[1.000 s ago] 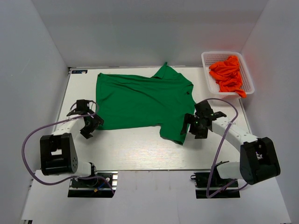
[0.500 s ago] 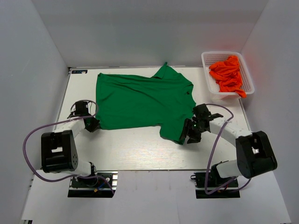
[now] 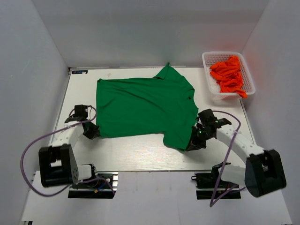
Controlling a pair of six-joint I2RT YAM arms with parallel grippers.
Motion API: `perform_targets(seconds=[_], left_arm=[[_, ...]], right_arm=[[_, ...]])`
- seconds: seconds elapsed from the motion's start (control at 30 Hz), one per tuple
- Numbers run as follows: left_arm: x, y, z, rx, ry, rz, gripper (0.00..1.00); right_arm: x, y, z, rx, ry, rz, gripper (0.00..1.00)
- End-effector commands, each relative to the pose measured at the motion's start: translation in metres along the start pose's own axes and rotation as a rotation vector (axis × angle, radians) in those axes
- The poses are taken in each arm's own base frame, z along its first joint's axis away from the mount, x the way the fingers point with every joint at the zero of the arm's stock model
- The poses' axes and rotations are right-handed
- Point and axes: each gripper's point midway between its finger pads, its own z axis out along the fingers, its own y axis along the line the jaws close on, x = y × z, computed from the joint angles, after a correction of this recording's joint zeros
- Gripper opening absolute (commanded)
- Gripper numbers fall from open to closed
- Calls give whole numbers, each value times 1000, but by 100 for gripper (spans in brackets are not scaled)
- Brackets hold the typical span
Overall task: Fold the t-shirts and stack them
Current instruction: Grap the side of the flattened tshirt closest away from the robot with both arms
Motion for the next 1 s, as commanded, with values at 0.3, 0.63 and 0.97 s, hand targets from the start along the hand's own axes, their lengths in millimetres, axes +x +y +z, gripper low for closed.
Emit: perform_targets(seconds=[0.3, 0.63, 0.97], left_arm=[[9, 25, -35, -103, 7, -25, 0], [-31, -35, -49, 68, -50, -3, 0], [-75, -81, -39, 91, -80, -43, 0]], right_arm=[[15, -14, -16, 54, 13, 57, 0], [-79, 46, -47, -72, -125, -24, 0], [-176, 80, -77, -164, -197, 2, 0]])
